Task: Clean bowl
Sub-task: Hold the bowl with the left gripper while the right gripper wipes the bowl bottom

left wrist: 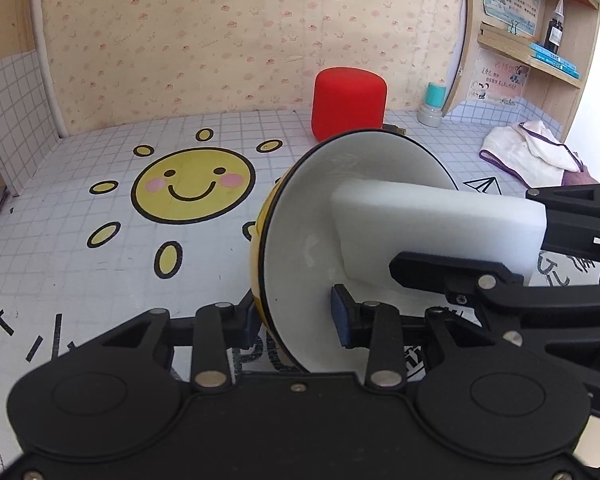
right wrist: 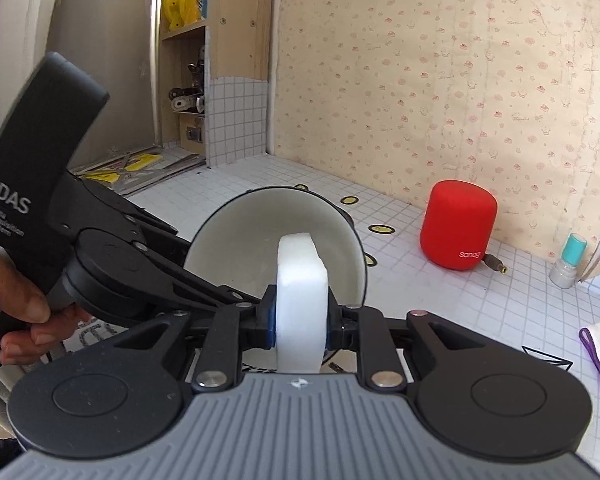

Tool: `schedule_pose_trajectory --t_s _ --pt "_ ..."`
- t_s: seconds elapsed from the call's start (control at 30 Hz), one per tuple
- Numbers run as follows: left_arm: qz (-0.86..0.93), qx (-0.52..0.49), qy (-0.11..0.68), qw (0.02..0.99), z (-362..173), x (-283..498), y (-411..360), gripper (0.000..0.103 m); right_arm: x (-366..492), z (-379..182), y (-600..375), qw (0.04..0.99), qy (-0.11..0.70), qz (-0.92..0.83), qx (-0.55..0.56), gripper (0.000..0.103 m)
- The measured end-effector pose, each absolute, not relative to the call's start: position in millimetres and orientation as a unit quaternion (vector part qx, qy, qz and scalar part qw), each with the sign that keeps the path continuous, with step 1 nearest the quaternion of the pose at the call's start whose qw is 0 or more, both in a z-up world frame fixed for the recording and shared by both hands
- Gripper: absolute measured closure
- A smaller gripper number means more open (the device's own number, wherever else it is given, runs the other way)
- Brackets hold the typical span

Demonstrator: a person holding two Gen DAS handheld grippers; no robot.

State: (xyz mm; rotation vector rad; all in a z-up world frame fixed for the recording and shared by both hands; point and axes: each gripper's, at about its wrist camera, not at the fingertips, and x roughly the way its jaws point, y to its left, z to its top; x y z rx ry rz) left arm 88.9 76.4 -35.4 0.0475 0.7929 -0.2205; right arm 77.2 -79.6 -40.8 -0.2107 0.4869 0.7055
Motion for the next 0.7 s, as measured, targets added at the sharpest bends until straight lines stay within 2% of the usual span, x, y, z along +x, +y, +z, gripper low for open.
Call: schedule_pose_trajectory --t_s 0.23,0.47,0.7 --pt "-0.113 0.023 0.386 0.915 -35 89 76 0.065 60 -33 -86 0.924 0.196 0.292 -0.149 0.081" --pt "-0.108 0.015 0.388 0.915 -35 90 77 0.064 70 -42 -77 0.906 0.234 0.327 -0.133 0.081" --pt "-0.109 0.007 0.391 0.914 -35 91 79 0.064 76 -42 -74 0.914 0.223 0.31 -0.141 0.081"
